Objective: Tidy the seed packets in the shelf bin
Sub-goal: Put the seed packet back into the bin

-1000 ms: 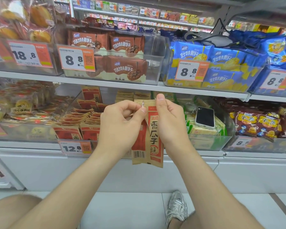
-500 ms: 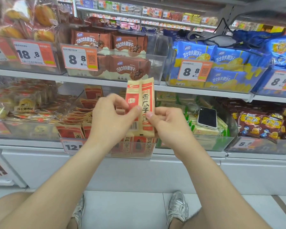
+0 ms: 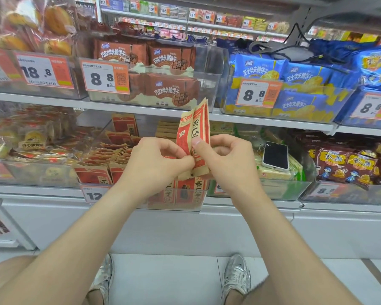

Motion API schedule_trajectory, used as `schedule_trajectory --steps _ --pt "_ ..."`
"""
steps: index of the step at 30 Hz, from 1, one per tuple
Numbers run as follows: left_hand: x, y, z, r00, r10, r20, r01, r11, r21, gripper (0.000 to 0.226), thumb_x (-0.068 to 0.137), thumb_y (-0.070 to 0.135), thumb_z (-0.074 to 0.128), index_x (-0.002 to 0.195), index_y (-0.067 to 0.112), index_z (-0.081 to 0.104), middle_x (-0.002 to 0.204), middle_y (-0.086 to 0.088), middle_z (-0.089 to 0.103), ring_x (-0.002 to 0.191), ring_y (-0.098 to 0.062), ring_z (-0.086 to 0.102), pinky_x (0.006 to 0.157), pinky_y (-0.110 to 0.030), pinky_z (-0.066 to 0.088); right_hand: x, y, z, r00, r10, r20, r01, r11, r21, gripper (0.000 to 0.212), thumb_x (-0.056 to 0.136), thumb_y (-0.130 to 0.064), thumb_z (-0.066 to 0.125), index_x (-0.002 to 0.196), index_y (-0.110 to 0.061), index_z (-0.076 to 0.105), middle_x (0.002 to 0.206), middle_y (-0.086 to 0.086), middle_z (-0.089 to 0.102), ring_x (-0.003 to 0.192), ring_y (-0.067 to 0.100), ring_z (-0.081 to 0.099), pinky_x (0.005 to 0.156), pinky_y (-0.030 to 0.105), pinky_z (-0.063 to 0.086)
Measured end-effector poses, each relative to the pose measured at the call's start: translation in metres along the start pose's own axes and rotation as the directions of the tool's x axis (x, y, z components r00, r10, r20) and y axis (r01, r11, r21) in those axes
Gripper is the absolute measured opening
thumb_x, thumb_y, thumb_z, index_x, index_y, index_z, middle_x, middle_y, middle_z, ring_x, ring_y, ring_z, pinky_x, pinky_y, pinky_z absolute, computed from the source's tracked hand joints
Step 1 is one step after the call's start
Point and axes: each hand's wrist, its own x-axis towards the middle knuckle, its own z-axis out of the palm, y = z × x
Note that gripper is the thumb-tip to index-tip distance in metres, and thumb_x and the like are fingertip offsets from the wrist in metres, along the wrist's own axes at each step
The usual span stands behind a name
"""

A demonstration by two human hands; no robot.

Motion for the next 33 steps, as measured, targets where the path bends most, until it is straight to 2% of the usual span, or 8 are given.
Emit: schedule_trajectory --steps 6,9,12,17,21,26,30,33 --pt "0.001 0.0 -0.003 0.998 0.027 0.054 -0.029 0.999 0.023 0.011 0.091 0.03 0.085 0.08 0.031 0.086 0.084 0.018 0.08 0.085 -0.002 0.076 0.078 -0.035 0.064 0.006 0.005 0.003 1.0 0.026 -0.012 -0.027 0.999 -0.04 0.018 0.102 -0.034 0.071 0.098 -0.017 0.076 0.082 0.005 0.082 0.082 0.029 0.081 0.08 0.059 0.064" --pt "0.001 -0.001 -0.005 0.999 0.045 0.02 -0.046 0.999 0.018 0.008 0.088 0.033 0.088 0.081 0.033 0.086 0.084 0.018 0.08 0.084 -0.006 0.076 0.085 -0.043 0.065 0.007 0.004 0.002 0.995 0.1 0.005 -0.1 0.995 0.018 0.016 0.107 -0.027 0.065 0.102 -0.016 0.075 0.084 0.0 0.083 0.082 0.02 0.081 0.08 0.049 0.067" --pt "0.0 0.002 -0.007 0.998 0.059 -0.002 -0.059 0.998 -0.005 0.006 0.087 0.033 0.09 0.082 0.032 0.087 0.085 0.017 0.081 0.086 -0.006 0.077 0.087 -0.043 0.065 0.005 0.002 0.001 0.984 0.174 0.038 -0.177 0.977 0.118 0.018 0.11 -0.023 0.061 0.107 -0.012 0.075 0.089 0.002 0.083 0.081 0.019 0.081 0.067 0.033 0.067" --pt "-0.002 0.004 -0.009 0.999 0.025 0.031 -0.019 0.983 -0.183 0.005 0.087 0.023 0.089 0.09 0.02 0.086 0.089 0.006 0.083 0.083 -0.014 0.081 0.077 -0.034 0.068 0.003 -0.001 -0.001 0.965 0.234 0.117 -0.258 0.926 0.275 0.025 0.111 -0.024 0.058 0.116 -0.006 0.074 0.1 0.012 0.082 0.087 0.028 0.082 0.063 0.035 0.066" --pt "0.001 0.001 -0.009 0.999 -0.035 0.032 0.042 0.961 -0.273 0.01 0.092 0.027 0.085 0.091 0.017 0.086 0.093 0.004 0.083 0.093 -0.018 0.081 0.078 -0.032 0.067 0.002 -0.008 -0.007 0.954 0.193 0.23 -0.269 0.89 0.369 0.032 0.114 -0.023 0.047 0.119 -0.01 0.076 0.103 0.012 0.083 0.094 0.03 0.081 0.075 0.037 0.067" --pt "-0.001 0.001 -0.007 0.996 -0.06 0.063 0.072 0.974 -0.217 0.053 0.075 0.074 0.082 0.092 0.024 0.086 0.096 0.009 0.083 0.1 -0.012 0.079 0.096 -0.047 0.062 -0.002 -0.009 -0.011 0.952 0.091 0.293 -0.185 0.931 0.315 0.022 0.103 -0.01 0.065 0.123 -0.013 0.075 0.104 0.01 0.083 0.096 0.027 0.081 0.079 0.032 0.065" --pt "-0.003 0.005 -0.011 0.997 -0.058 0.055 0.069 0.974 -0.215 0.051 0.071 0.069 0.087 0.088 0.021 0.084 0.09 0.005 0.083 0.094 -0.011 0.08 0.094 -0.046 0.064 -0.005 -0.007 -0.013 0.963 0.028 0.267 -0.114 0.943 0.313 0.025 0.095 -0.009 0.078 0.118 -0.001 0.075 0.1 0.015 0.082 0.096 0.028 0.081 0.082 0.035 0.067" --pt "-0.003 0.004 -0.014 0.995 -0.065 0.073 0.078 0.976 -0.202 0.046 0.075 0.063 0.088 0.092 0.021 0.083 0.092 0.004 0.083 0.096 -0.012 0.08 0.094 -0.047 0.065 -0.005 -0.006 -0.013 0.964 0.048 0.262 -0.122 0.954 0.273 0.021 0.096 -0.008 0.076 0.114 0.001 0.076 0.096 0.017 0.082 0.091 0.029 0.082 0.075 0.032 0.067"
